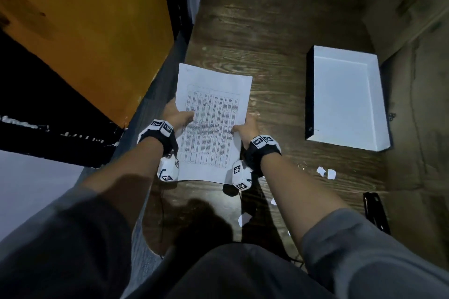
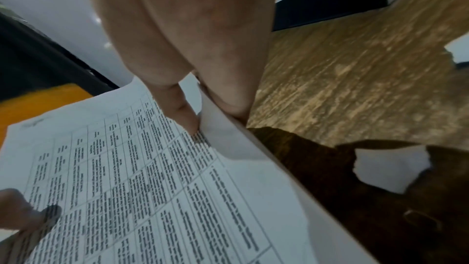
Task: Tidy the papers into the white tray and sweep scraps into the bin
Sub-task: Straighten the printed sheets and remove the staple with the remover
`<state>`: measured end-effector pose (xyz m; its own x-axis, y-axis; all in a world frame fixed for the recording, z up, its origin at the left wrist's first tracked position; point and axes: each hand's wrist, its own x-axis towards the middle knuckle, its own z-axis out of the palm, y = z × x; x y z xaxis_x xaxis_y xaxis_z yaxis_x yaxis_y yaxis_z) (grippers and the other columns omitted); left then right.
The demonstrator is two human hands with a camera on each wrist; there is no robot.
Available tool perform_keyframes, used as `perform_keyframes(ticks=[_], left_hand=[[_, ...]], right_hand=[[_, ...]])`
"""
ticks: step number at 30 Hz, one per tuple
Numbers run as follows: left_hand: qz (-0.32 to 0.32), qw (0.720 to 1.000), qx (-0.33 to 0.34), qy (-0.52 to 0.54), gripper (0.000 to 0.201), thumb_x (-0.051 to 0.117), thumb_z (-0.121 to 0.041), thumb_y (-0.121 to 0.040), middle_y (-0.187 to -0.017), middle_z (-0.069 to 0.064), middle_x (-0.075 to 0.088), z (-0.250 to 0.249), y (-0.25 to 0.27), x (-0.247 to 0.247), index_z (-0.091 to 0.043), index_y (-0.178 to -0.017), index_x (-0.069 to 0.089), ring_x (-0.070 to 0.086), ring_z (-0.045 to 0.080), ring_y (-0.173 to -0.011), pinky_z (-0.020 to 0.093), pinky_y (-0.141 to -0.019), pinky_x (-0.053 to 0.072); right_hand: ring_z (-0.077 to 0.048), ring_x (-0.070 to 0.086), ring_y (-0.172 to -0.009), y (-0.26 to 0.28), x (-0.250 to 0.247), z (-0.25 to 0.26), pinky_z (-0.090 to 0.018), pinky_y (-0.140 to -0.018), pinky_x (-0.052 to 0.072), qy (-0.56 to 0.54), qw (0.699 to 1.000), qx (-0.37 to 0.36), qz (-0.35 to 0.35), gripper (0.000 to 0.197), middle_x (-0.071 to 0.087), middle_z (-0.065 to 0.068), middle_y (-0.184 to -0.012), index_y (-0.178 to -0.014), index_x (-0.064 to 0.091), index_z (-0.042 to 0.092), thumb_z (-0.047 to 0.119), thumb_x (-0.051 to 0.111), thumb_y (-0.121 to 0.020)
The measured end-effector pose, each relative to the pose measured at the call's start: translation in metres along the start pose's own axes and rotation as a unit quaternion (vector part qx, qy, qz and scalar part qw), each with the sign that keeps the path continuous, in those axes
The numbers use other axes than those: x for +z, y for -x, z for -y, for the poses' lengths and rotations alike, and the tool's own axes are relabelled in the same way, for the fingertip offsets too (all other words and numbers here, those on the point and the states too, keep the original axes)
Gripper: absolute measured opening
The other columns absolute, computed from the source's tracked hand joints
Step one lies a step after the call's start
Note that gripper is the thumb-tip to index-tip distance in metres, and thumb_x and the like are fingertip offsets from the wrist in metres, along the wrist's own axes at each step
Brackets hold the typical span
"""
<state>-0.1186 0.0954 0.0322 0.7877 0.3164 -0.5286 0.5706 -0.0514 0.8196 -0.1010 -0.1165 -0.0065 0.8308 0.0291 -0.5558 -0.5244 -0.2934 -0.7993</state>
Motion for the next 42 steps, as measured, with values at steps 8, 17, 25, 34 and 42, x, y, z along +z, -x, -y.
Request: perform_keyframes(ticks=[8, 17, 25, 34, 42], left_hand=[[-0.024, 0.98, 0.041, -0.194, 0.033, 0.066, -0.002, -0.078, -0.098, 0.005, 0.064, -0.01, -0.013, 0.025, -0.01, -0.11, 0.066, 0.061, 0.022, -0.09, 0.03, -0.081, 0.049], [-0.044, 0.964, 0.043, -0.258, 0.044, 0.07, -0.013, -0.078, -0.122, 0.015, 0.068, -0.014, -0.019, 0.046, -0.007, -0.121, 0.065, 0.065, 0.034, -0.109, 0.044, -0.095, 0.053], [-0.049, 0.959, 0.039, -0.275, 0.046, 0.072, -0.014, -0.077, -0.124, 0.014, 0.067, -0.019, -0.016, 0.058, -0.008, -0.121, 0.064, 0.065, 0.034, -0.11, 0.047, -0.094, 0.054], [-0.04, 0.959, 0.075, -0.27, 0.047, 0.071, -0.012, -0.08, -0.125, 0.017, 0.066, -0.025, -0.001, 0.06, -0.005, -0.125, 0.06, 0.065, 0.035, -0.109, 0.048, -0.092, 0.055], [0.001, 0.962, 0.147, -0.228, 0.061, 0.066, -0.016, -0.071, -0.118, 0.009, 0.068, -0.021, 0.016, 0.047, -0.019, -0.131, 0.054, 0.066, 0.029, -0.104, 0.048, -0.09, 0.056]], right_hand=[[-0.019, 0.059, -0.083, 0.048, -0.112, -0.012, -0.027, -0.075, 0.05, 0.164, 0.986, -0.006, -0.006, 0.031, 0.062, -0.007, -0.092, -0.118, 0.057, 0.002, 0.004, 0.059, -0.087], [-0.045, 0.035, -0.129, 0.118, -0.294, -0.163, -0.052, -0.107, 0.031, 0.405, 0.835, 0.299, -0.222, 0.063, 0.034, -0.025, -0.142, -0.135, 0.039, -0.001, 0.027, 0.065, -0.085], [-0.045, 0.051, -0.114, 0.117, -0.299, -0.198, -0.048, -0.092, 0.045, 0.392, 0.845, 0.267, -0.248, 0.04, 0.055, -0.031, -0.121, -0.117, 0.051, -0.011, 0.018, 0.061, -0.09], [-0.027, 0.062, -0.083, 0.07, -0.21, -0.059, -0.05, -0.079, 0.055, -0.004, 0.988, 0.007, -0.154, 0.029, 0.061, -0.017, -0.101, -0.112, 0.043, 0.013, 0.02, 0.06, -0.091], [-0.027, 0.066, -0.077, 0.023, -0.095, 0.056, -0.056, -0.081, 0.054, -0.321, 0.93, -0.136, -0.119, 0.024, 0.068, -0.009, -0.077, -0.079, 0.056, 0.015, 0.016, 0.08, -0.072]])
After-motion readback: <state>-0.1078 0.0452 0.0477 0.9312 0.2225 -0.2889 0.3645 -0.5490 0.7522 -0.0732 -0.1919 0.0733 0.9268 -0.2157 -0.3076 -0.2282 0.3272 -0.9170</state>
